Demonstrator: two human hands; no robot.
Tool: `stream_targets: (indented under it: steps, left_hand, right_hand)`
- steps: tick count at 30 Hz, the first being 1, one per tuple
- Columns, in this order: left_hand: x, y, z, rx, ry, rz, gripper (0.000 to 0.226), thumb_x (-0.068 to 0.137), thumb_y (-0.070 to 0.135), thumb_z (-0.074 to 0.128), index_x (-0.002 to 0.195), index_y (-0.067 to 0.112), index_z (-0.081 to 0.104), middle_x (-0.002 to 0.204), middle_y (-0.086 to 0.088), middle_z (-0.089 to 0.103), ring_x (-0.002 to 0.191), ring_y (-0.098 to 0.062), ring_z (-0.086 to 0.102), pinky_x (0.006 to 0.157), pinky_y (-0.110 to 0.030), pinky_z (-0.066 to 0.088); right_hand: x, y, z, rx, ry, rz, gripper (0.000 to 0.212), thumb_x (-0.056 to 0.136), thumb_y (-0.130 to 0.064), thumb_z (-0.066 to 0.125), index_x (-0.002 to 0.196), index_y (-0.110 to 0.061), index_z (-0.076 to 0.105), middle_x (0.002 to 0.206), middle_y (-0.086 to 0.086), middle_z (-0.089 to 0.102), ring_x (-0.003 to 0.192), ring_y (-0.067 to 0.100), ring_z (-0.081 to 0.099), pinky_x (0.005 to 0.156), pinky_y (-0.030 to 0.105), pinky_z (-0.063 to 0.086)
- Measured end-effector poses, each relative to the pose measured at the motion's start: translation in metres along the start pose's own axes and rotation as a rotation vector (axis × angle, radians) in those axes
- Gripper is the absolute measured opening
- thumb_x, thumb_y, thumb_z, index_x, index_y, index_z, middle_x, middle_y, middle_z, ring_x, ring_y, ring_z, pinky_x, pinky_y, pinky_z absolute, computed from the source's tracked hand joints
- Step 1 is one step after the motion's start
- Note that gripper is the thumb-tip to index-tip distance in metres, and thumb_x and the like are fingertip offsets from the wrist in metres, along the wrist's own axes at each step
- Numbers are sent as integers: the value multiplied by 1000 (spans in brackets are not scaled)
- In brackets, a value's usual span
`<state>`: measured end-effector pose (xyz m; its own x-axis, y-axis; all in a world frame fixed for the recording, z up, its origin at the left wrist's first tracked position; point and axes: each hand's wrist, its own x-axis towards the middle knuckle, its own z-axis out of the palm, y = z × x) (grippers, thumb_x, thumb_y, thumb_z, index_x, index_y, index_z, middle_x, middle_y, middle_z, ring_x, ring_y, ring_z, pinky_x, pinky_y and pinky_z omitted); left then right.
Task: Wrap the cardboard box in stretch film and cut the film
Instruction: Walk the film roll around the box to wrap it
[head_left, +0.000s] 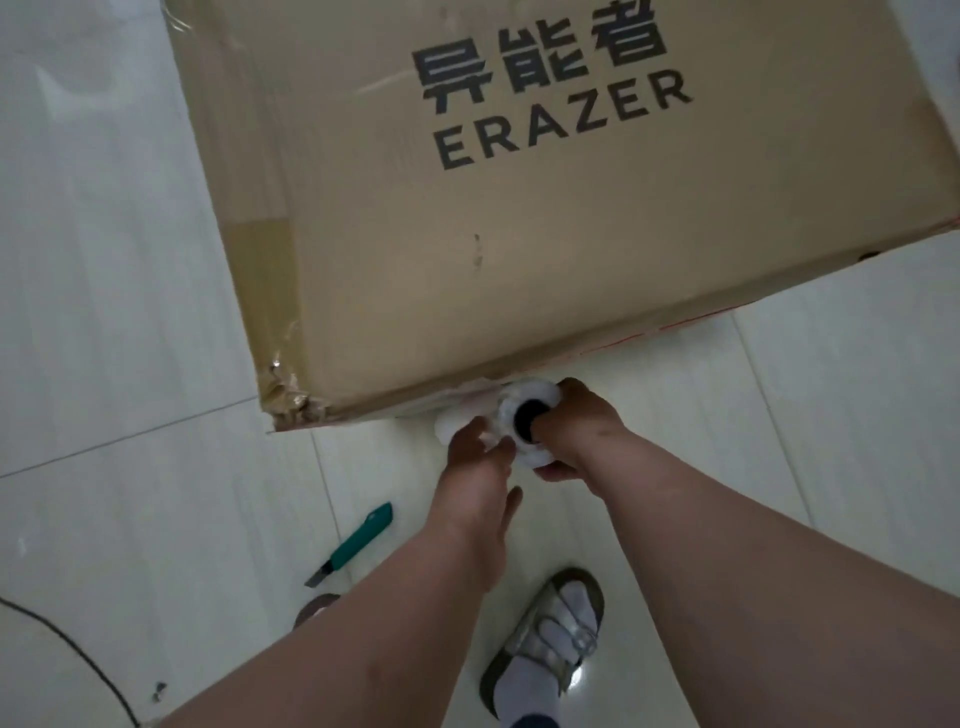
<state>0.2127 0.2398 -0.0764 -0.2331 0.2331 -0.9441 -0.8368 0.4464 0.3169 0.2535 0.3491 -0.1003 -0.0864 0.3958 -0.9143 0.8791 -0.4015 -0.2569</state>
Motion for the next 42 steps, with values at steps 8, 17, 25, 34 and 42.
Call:
stream_targets:
  steps: [8, 17, 25, 34, 42]
  left_hand:
    - [-5, 8, 58, -240, 111, 77, 49, 97, 4, 49, 144, 17, 40, 125, 0, 59, 104, -11, 56, 105, -31, 41]
    - [7, 8, 117, -86, 64, -45, 43, 99, 22, 50, 139, 38, 45, 143, 4, 45, 131, -19, 40, 102, -36, 42]
    - [10, -2, 122, -457, 167, -157, 20, 93, 3, 56, 112, 8, 58, 112, -10, 61, 109, -21, 58, 89, -34, 50]
    - [7, -7, 158, -599, 73, -109, 42, 88, 7, 61, 129, 16, 60, 121, -10, 63, 113, -24, 61, 96, -32, 51]
    - [31, -18, 220, -432, 173, -70, 61, 82, 11, 73, 136, 15, 46, 116, -10, 64, 93, -21, 64, 81, -30, 54]
  right_hand:
    - [10, 11, -42, 151, 39, 27, 37, 89, -23, 60, 119, -3, 51, 91, 17, 66, 67, 29, 72, 67, 46, 62]
    - [19, 22, -99, 128, 24, 196, 40, 93, -31, 58, 121, -2, 52, 96, 18, 64, 78, 29, 67, 80, 44, 60]
    - [34, -2, -105, -451, 19, 0, 49, 84, -18, 65, 129, -8, 47, 119, 18, 64, 109, 35, 64, 90, 43, 54]
    - [38, 19, -130, -116, 127, 2, 42, 81, -38, 67, 107, -12, 48, 97, 12, 67, 80, 29, 71, 74, 43, 61]
    - [48, 33, -190, 7, 62, 73, 39, 85, -39, 63, 107, -7, 56, 90, 13, 72, 70, 26, 74, 75, 39, 58]
